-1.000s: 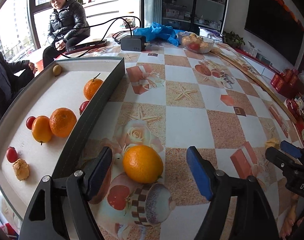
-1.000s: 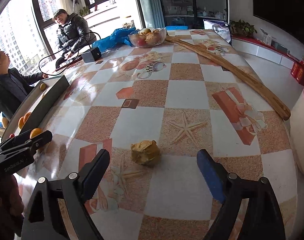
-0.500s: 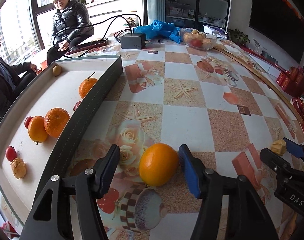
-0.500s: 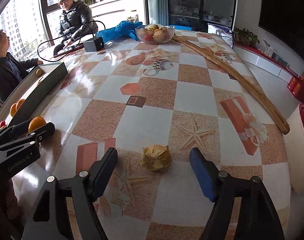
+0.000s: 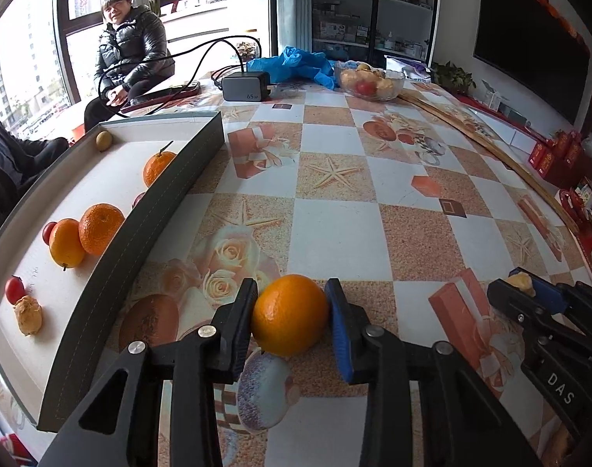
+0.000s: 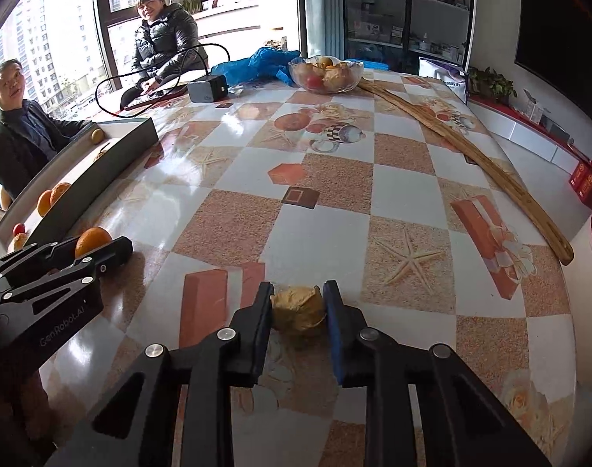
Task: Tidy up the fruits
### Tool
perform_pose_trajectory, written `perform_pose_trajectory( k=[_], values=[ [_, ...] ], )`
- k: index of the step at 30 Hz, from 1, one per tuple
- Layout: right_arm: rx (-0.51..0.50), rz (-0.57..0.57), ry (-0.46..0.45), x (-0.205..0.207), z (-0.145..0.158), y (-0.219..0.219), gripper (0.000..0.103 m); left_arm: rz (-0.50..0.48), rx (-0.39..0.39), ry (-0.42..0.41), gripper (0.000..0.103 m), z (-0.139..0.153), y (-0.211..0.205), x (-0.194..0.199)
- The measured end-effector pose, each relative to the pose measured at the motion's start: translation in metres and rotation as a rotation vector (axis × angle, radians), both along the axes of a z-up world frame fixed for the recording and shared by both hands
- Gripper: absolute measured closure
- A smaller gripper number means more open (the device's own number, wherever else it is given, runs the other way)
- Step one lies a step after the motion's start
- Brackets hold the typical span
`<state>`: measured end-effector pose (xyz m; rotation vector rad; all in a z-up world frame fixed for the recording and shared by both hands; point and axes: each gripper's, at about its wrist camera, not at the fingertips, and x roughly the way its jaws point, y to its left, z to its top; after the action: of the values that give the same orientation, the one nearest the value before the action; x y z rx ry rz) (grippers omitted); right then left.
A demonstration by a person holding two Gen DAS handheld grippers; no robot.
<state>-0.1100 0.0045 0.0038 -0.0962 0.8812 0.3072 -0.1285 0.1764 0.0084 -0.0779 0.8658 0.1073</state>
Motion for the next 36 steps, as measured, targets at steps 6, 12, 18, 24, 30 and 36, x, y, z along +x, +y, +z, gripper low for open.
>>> perform_pose_trajectory(
  k=[6,12,18,24,30,36],
  values=[
    [-0.017,0.000,-0.004,0.0000,-0.0004,0.0013,0.075,-0.002,-0.001,-0.001,0.064,-0.0004,-0.0002,0.0005],
    [-0.021,0.001,-0.005,0.0000,-0.0004,0.0014,0.075,-0.002,-0.001,-0.001,0.065,-0.0005,-0.0002,0.0007],
    [-0.027,0.001,-0.007,-0.0006,-0.0004,0.0023,0.075,-0.002,-0.001,-0.001,0.064,-0.0004,0.0000,0.0006],
    [-0.028,0.001,-0.007,-0.0009,-0.0003,0.0029,0.075,-0.002,-0.001,-0.001,0.064,-0.0006,-0.0004,0.0004],
    [-0.042,0.001,-0.010,-0.0010,-0.0005,0.0042,0.075,-0.002,-0.002,-0.001,0.065,-0.0006,-0.0003,0.0004],
    [-0.063,-0.004,-0.012,-0.0011,-0.0010,0.0060,0.075,-0.002,-0.003,-0.001,0.064,-0.0007,-0.0004,0.0003]
  ],
)
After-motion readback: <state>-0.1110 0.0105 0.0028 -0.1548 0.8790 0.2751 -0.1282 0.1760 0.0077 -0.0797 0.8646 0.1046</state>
